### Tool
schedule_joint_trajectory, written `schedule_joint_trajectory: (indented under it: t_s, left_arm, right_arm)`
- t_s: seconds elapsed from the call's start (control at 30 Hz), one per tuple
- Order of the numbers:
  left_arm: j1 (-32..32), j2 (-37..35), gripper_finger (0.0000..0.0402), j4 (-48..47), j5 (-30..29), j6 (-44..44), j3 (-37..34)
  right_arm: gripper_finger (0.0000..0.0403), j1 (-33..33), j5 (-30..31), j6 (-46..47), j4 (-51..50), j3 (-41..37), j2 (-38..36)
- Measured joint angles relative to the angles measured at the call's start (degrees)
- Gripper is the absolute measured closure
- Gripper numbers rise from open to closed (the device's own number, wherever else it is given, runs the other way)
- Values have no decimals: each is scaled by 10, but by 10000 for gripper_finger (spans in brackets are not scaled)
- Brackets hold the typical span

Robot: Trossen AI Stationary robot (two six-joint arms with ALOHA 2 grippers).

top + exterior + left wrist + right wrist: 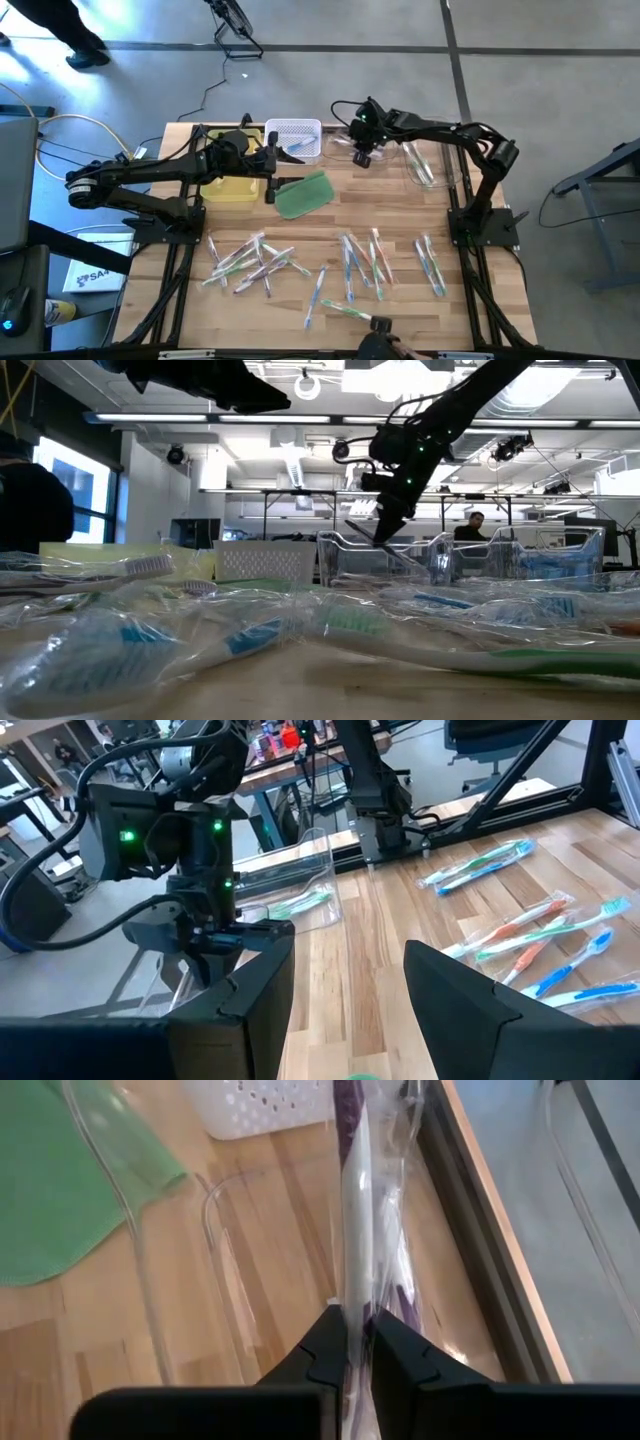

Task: Pick & Place Toothbrushes
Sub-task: Put the violet toothbrush into the left transparent bin, then put the blue toothbrush into the white bin

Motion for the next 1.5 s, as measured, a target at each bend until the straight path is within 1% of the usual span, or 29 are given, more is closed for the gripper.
schedule_joint_trajectory:
  t_s: [0.07,0.23,0.3,0.4,0.5,0.6,0.7,0.77,0.93,1.0,1.07,1.13,1.23,1.33,1.4,1.5]
  left_arm:
    - [0,0,217,0,0,0,0]
    - [0,0,217,0,0,0,0]
    - [0,0,217,0,0,0,0]
    - [0,0,217,0,0,0,0]
    - [0,0,217,0,0,0,0]
    - [0,0,217,0,6,0,0]
    - [0,0,217,0,8,0,0]
    - [0,0,217,0,8,0,0]
    - [0,0,217,0,8,18,0]
    - [0,0,217,0,8,31,0]
    - [0,0,217,-1,8,33,0]
    - [0,0,217,-1,8,31,0]
    - [0,0,217,-1,9,30,0]
    - [0,0,217,-4,9,30,0]
    - [0,0,217,-6,9,30,0]
    - [0,0,217,-19,9,30,0]
  right_arm:
    - [353,2,1,0,5,0,0]
    - [269,9,3,0,18,0,0]
    - [245,10,18,0,25,0,0]
    - [228,14,42,-3,31,0,0]
    - [225,14,47,-4,26,0,-4]
    - [233,20,45,-4,16,0,-15]
    - [260,31,28,-5,3,0,-44]
    - [288,41,20,-5,0,0,-72]
    - [371,56,-9,-5,-7,0,-145]
    - [392,58,-22,-5,-15,0,-172]
    - [395,58,-36,-4,-24,0,-195]
    - [397,55,-66,-2,-43,0,-215]
    - [400,46,-134,7,-64,-5,-237]
    - [401,34,-200,28,-37,-46,-262]
    - [401,33,-208,51,12,-91,-281]
    - [401,36,-178,97,90,-164,-315]
